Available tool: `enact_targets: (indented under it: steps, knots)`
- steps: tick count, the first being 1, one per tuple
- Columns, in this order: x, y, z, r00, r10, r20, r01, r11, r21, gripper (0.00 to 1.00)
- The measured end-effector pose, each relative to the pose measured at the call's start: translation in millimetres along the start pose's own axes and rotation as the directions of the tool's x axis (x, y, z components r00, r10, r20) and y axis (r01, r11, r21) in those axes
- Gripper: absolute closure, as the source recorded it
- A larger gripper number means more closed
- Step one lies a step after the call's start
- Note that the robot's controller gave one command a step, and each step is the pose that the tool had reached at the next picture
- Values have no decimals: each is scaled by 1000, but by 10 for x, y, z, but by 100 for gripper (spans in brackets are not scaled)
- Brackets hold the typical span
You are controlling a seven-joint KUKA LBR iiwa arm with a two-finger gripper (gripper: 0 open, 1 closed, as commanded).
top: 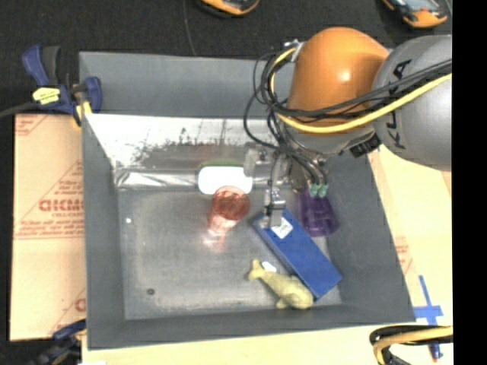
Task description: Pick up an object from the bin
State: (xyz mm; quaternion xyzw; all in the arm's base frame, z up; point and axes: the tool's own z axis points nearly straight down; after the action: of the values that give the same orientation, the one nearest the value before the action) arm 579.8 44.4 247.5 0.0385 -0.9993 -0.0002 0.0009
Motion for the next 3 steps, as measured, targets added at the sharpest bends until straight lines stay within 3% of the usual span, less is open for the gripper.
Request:
enact_targets:
  steps: [1,2,3]
  knots:
    - [-184,40,229,993,116,20,-116,993,-2,0]
    - [-356,-487,501,999,38,15,-38,999,0,0]
    - [-279,-392,633,999,37,14,-37,999,1,0]
